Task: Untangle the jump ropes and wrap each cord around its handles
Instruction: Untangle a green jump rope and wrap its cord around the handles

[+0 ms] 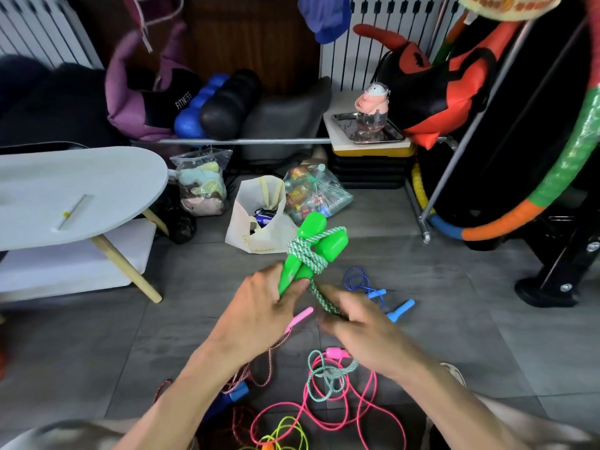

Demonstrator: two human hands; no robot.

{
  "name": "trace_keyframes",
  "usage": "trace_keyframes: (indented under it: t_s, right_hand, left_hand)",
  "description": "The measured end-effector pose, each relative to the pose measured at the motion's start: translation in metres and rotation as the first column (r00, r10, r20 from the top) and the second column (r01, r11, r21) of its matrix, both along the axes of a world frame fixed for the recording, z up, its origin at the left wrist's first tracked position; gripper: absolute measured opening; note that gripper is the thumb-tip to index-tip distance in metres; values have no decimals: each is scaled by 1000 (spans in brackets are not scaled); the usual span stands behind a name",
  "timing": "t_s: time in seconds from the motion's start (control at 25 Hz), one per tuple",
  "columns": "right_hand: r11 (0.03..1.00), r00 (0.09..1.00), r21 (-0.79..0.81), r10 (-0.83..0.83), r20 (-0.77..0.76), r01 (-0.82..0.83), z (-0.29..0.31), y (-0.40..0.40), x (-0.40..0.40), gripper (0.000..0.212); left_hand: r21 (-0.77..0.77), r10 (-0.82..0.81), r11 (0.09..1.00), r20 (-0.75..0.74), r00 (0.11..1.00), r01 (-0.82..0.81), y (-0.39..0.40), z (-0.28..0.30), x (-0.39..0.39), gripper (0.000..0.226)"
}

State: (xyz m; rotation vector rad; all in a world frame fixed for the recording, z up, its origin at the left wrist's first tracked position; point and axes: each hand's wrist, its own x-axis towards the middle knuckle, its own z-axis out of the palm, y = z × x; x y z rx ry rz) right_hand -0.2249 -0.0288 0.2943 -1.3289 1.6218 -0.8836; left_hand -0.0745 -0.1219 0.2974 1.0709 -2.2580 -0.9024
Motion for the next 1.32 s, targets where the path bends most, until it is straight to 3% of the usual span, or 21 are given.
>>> trace_keyframes:
  t_s: [0.24,0.36,0.48,0.56,0.64,0.76,0.84,0.92,1.0,1.12,1.32]
  right_hand:
    - [990,928,132,101,-357,-57,18,11,-16,16]
    - [992,839,93,117,-531,-79,31,16,-28,14]
    - [995,581,68,101,-808,-79,41,21,-26,17]
    - [989,470,110,144,-871,-99,39,24,-19,32]
    - [971,509,224,237,-828,-87,42,23,-25,39]
    - [863,776,455,436,-456,-218,44,24,-47,20]
    - [883,912,386,362,-193,-269,44,25,-54,22]
    - [949,968,235,238,-85,-212,43,23,-56,22]
    - [978,954,107,200,-224,-180,44,21,-63,16]
    - [984,830,5,153,-537,-178,54,21,-72,7]
    - [975,747,-61,124,-654,-215,53,13,-84,11]
  left_hand:
    - [-226,34,973,329,944,43,12,-12,-7,25]
    - [-223,-40,962,463,885,160,17,-11,-9,30]
    - [-245,-104,926,567,817,288,27,-10,-15,30]
    - [-263,-105,909,609,786,325,32,-11,-20,28]
    - [-278,-91,895,652,752,349,34,-14,-23,27]
    - [-275,-23,910,713,701,309,31,-18,-23,24]
    - [-293,33,920,719,695,259,28,-18,-22,24]
    - [-340,63,905,701,710,255,26,-17,-21,24]
    - [-349,37,894,683,729,282,26,-19,-21,23]
    - [-336,-87,855,659,747,396,33,-26,-18,19]
    - [-373,-253,770,565,785,517,38,-28,-9,24]
